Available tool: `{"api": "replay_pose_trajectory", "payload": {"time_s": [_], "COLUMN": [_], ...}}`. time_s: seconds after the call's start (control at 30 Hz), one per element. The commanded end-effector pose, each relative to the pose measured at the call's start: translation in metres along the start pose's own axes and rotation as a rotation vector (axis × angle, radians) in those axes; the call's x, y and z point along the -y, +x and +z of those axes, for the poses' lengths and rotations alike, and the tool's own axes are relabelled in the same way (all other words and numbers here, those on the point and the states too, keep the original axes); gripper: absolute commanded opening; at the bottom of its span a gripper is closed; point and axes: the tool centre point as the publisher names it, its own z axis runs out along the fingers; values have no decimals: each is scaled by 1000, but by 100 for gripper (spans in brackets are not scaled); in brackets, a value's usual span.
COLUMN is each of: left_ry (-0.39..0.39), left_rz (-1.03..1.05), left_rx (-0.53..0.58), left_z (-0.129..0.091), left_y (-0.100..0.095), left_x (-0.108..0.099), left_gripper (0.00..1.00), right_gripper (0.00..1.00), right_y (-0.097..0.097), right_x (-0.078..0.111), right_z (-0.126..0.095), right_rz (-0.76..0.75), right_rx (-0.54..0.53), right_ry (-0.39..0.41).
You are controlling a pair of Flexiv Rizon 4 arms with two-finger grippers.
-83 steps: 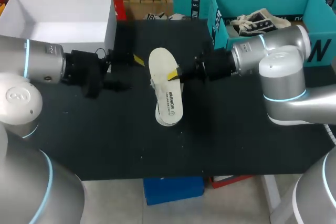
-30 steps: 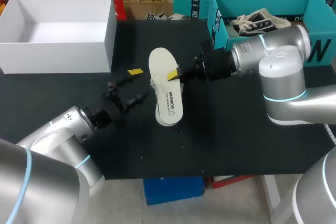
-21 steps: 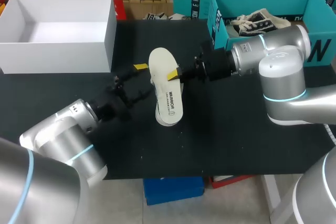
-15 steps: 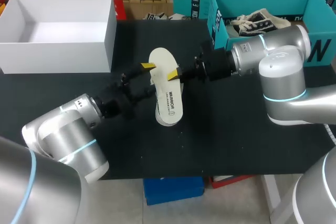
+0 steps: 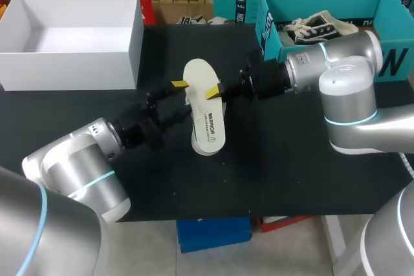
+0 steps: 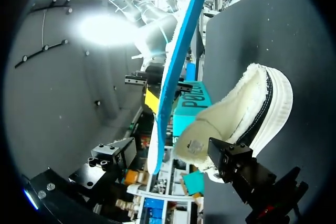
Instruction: Take the shoe out of the shoebox, open the shoe tongue, remove and reinsert the insole, then place the shoe into the shoebox
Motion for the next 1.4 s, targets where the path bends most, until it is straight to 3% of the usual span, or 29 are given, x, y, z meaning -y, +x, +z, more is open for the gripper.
{"api": "replay_pose_trajectory", "payload": {"time_s": [0.03,0.1,0.13,0.2,0.3,0.5,0.6,1.03,1.07,1.1,1.4], "left_ry": [5,8,11,15,18,17,16,30,33,40,93], "left_rz": [7,8,10,12,7,8,8,12,11,8,-36], "left_rx": [-10,-11,-13,-14,-12,-1,4,12,9,4,-105], "left_z": [3,6,7,9,12,17,18,22,21,21,2], "left_y": [-3,-4,-5,-5,-6,-6,-6,-6,-6,-6,-10], "left_x": [2,2,3,3,3,7,9,11,12,13,16], "left_gripper": [90,65,60,68,50,43,2,0,0,0,0], "right_gripper": [0,0,0,0,0,0,0,0,38,100,100], "right_y": [0,0,0,0,0,0,0,0,0,0,1], "right_x": [0,0,0,0,0,0,0,0,0,0,10], "right_z": [1,1,1,1,1,1,1,1,1,0,-17], "right_rz": [1,1,1,1,1,1,1,1,1,3,33], "right_rx": [1,1,1,1,1,1,1,4,10,24,144], "right_ry": [-1,-1,-1,-1,-1,-1,-1,-1,0,-3,-10]}}
